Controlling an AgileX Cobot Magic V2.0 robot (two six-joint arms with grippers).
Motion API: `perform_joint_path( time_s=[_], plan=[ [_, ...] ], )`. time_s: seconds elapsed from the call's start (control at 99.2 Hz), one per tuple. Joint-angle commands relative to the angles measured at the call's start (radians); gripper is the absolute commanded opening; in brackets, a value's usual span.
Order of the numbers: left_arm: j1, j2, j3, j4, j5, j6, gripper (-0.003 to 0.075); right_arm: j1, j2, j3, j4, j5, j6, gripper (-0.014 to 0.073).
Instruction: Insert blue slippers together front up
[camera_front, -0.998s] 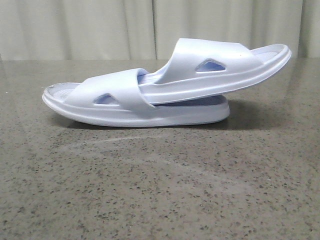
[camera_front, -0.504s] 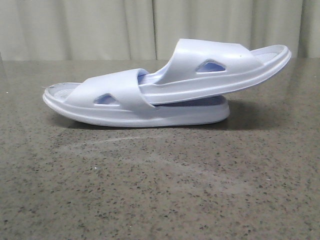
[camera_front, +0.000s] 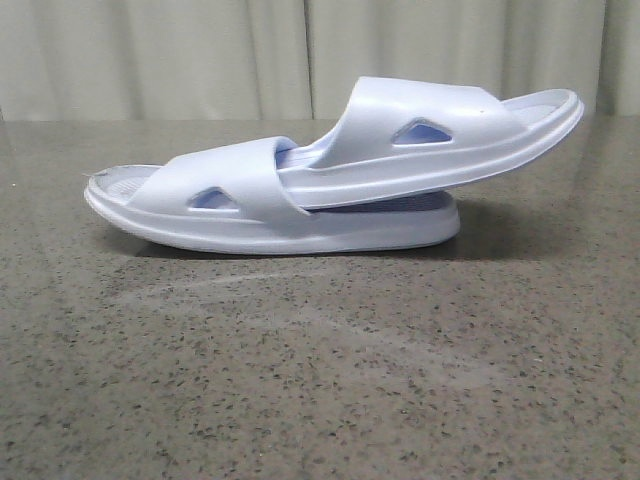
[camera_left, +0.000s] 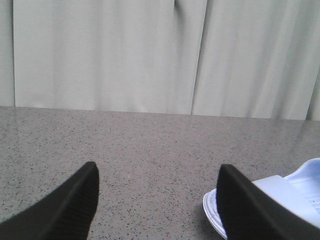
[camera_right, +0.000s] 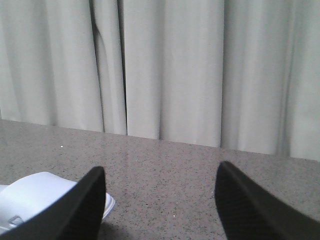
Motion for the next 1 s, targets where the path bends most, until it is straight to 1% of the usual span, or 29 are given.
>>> perform_joint_path(
  time_s=[0.0, 0.151, 0.252, 0.292, 0.363, 0.534, 0.987],
  plan=[
    [0.002, 0.007, -0.026, -0.017, -0.007, -0.001, 0.0333, -0.004, 0.005, -0.025, -0.009, -0.069, -0.012, 0.0322],
    [0.002, 0.007, -0.026, -0.017, -0.007, -0.001, 0.0152, -0.004, 0.005, -0.025, -0.009, -0.069, -0.012, 0.0111],
    [0.002, 0.007, -0.026, -0.017, -0.007, -0.001, 0.0024, -0.004, 0.005, -0.025, -0.009, -0.068, -0.012, -0.0013],
    [0.002, 0.007, -0.026, -0.017, -0.007, -0.001, 0.0016, -0.004, 0.005, -0.023, -0.009, -0.067, -0.012, -0.0057],
    [0.002, 0.007, -0.026, -0.017, -0.007, -0.001, 0.0016, -0.004, 0.007, -0.023, -0.009, -0.06, -0.012, -0.0105],
    [0.002, 0.007, -0.026, -0.017, -0.007, -0.001, 0.0016, -0.004, 0.009, -0.023, -0.009, -0.029, -0.012, -0.0107],
    [0.002, 0.007, -0.026, -0.018, 0.014, -0.001, 0.0016, -0.004, 0.009, -0.023, -0.009, -0.028, -0.012, -0.0107]
  ],
)
